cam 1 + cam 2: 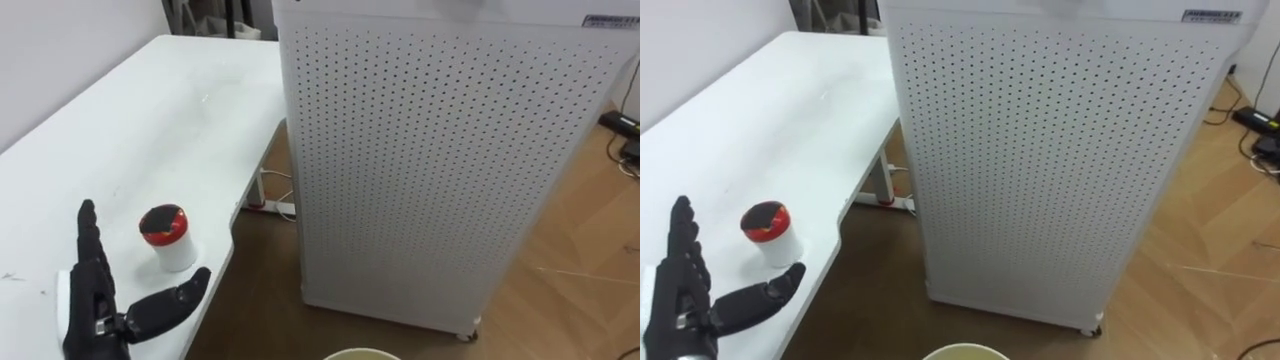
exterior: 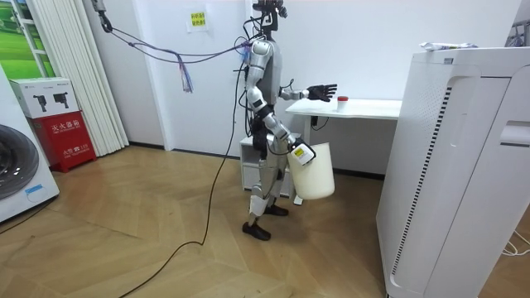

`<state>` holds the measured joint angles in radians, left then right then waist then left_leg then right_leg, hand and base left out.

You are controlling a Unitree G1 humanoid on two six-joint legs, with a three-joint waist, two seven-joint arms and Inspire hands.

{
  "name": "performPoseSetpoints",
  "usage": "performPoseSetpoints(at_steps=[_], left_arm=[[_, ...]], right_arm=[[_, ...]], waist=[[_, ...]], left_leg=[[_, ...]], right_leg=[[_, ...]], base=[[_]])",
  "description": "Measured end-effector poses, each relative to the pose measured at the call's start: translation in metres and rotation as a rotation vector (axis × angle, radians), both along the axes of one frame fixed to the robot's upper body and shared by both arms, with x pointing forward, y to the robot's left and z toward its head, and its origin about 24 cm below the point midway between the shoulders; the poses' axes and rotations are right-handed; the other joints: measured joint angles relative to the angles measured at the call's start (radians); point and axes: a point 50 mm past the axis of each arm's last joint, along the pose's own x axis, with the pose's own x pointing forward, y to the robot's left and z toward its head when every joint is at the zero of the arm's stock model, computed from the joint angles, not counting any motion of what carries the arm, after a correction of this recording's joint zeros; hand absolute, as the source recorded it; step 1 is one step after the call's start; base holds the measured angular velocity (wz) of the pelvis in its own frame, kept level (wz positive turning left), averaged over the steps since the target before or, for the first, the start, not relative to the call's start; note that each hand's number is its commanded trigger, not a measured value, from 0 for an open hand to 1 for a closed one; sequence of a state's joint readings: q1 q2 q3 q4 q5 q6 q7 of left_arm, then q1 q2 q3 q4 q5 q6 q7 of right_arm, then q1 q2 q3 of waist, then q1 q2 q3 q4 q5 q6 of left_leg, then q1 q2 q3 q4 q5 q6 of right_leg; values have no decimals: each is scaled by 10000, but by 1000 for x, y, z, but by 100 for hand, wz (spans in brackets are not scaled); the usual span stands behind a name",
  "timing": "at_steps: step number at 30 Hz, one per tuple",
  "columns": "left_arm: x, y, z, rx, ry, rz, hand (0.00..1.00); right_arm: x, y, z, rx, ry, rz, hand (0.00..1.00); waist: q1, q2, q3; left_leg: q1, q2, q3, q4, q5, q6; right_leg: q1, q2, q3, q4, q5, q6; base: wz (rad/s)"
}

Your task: Pick garbage

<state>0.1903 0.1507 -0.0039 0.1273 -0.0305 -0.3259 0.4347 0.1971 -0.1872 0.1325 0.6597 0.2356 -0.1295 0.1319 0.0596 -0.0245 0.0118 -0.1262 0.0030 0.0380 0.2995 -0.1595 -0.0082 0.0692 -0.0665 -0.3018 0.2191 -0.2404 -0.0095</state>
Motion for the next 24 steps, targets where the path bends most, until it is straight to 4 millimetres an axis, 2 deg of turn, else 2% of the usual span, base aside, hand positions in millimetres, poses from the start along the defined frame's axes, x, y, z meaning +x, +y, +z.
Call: performPoseSetpoints(at_steps=[16,24], left_arm=[[0,0,0,3,18,11,0],[-1,1,-3,-69,101,90,0]], right_arm=[[0,-1,0,-92,-2,-84,100],[-1,0,0,-98,10,-139,100]], waist=[[19,-19,1],[-13,-58,-18]], left_leg=[[14,5,141,-4,-24,38],[197,23,271,-86,-23,40]], right_leg=[[-13,-28,28,0,19,33],[67,-22,239,12,24,40]], base=[[0],[-6]])
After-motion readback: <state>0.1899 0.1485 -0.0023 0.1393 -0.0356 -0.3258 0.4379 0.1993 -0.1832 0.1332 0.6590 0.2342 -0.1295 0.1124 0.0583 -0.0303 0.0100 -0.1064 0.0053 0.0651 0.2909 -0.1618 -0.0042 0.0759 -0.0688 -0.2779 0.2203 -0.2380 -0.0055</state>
